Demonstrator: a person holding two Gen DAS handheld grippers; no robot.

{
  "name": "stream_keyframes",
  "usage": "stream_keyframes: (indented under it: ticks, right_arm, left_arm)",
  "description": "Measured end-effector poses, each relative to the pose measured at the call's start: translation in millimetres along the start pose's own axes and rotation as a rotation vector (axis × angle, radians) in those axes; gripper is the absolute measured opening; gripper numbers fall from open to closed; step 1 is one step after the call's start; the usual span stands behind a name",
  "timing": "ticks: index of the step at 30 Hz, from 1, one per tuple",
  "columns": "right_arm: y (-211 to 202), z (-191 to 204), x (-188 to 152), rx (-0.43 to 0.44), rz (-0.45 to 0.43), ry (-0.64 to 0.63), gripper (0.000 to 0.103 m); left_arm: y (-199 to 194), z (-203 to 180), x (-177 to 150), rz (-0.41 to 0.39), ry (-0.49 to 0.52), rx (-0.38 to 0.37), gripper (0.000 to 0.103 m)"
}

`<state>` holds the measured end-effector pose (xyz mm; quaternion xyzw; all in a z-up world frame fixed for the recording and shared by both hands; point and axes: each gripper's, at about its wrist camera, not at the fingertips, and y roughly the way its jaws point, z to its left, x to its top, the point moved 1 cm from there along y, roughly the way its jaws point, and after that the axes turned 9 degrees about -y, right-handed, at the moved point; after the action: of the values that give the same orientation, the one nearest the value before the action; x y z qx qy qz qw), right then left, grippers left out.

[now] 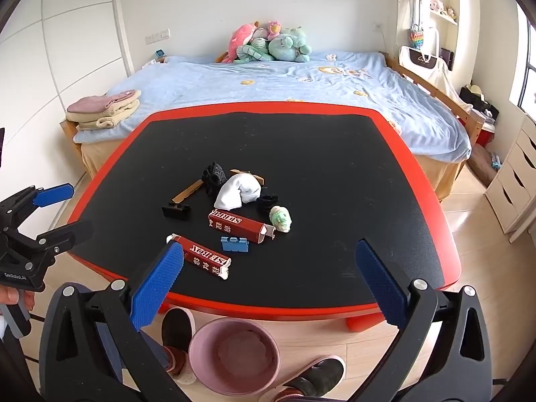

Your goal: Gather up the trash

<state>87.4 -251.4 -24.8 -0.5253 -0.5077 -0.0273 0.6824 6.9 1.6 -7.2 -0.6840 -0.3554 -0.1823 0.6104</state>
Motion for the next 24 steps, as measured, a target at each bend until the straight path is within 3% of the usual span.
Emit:
stream_keyframes:
  ticks: [24]
  right_arm:
    - [16,2,-10,-0.015,0.037,-0.032,0.1]
  left_arm:
    - [4,1,-3,-0.01,0.016,-0.009,0.098]
